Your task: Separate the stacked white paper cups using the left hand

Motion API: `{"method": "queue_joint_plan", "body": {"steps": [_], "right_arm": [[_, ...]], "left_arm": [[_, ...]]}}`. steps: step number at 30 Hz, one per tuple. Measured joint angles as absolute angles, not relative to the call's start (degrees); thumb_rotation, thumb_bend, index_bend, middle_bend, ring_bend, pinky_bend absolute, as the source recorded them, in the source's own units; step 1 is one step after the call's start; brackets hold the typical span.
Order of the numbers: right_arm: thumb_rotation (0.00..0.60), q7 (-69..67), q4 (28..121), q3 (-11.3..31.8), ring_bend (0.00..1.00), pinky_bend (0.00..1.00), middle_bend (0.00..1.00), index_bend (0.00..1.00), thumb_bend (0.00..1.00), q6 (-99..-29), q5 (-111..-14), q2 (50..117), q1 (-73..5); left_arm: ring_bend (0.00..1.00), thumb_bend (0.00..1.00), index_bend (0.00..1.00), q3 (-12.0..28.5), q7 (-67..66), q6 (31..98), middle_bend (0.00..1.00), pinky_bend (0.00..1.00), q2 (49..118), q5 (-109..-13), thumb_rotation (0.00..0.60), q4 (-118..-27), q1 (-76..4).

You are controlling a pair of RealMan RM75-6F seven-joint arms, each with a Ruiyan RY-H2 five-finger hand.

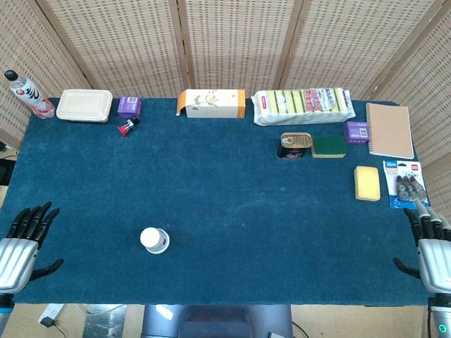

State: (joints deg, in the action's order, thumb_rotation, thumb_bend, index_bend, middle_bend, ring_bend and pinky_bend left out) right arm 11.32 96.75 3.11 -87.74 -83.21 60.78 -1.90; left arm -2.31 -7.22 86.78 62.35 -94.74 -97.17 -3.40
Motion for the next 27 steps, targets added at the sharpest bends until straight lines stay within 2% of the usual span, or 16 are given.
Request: {"method": "queue_joint_plan", "body": {"steps": [9,15,23,27], "right_arm": [[0.600,8.8,96.8,3.1,0.00,0.01,0.00,0.07,0.00,-88.7,-84.1,59.8,-1.0],[0.600,7.4,97.2,3.1,0.00,0.01,0.00,0.08,0.00,-88.2,-83.9,59.0,-0.9],[0.600,6.5,97.6,2.5,0.00,0.01,0.00,0.09,0.00,-86.4,-84.8,58.4,-1.4],[0.600,6.0,97.8,2.0,0.00,0.01,0.00,0.10,0.00,-85.4,-85.2,58.0,-1.6]], "left_arm": [[0.00,0.12,0.00,-2.3,-6.4,84.1,0.00,0.03,62.5,-94.3,0.600,-98.6,-4.9],[0.00,0.12,0.00,-1.6,-6.0,79.7,0.00,0.03,61.8,-93.4,0.600,-101.0,-7.7],[0.00,0.12,0.00,0.1,-8.7,68.4,0.00,0.03,60.1,-90.9,0.600,-106.4,-14.7],[0.00,0.13,0.04,1.6,-13.8,62.4,0.00,0.03,60.2,-86.8,0.600,-109.3,-18.8]]}}
